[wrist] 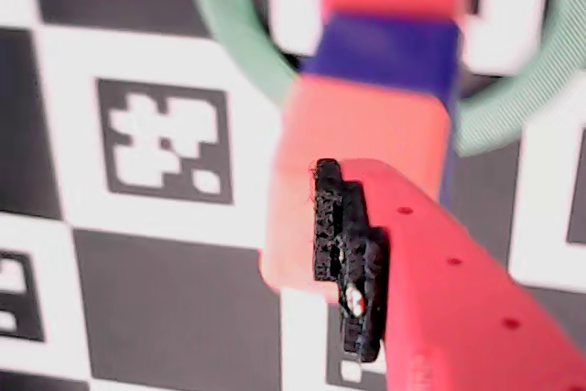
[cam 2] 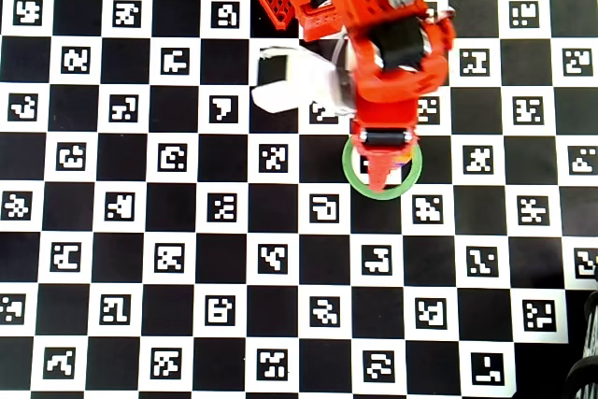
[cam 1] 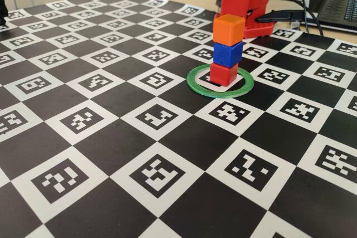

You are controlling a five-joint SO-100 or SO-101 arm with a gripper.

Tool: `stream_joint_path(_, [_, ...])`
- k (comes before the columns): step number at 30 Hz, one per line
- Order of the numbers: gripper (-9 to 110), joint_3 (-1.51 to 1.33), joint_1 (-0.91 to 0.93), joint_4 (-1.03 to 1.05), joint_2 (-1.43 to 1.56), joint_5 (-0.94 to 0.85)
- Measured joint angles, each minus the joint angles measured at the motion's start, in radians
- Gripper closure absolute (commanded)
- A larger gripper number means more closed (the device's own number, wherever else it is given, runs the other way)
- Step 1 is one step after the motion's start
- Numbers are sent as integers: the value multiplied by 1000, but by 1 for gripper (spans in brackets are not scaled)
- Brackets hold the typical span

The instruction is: Grab the red cube then put it in the green circle then put the blue cube on top and finally the orange cube on top

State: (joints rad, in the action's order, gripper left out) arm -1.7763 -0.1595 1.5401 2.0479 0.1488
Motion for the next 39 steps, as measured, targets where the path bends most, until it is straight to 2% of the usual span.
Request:
stream_joint_path(4, [97,-110,69,-46,104,-153])
stream_joint_path(10, [107,-291,133,-146,250,-403])
stream_joint_path(13, [107,-399,147,-204,354,-540])
stream_joint_path(25, [108,-802,202,-448,761,-874])
stream_joint_path(39, [108,-1189,236,-489,1155,-1266])
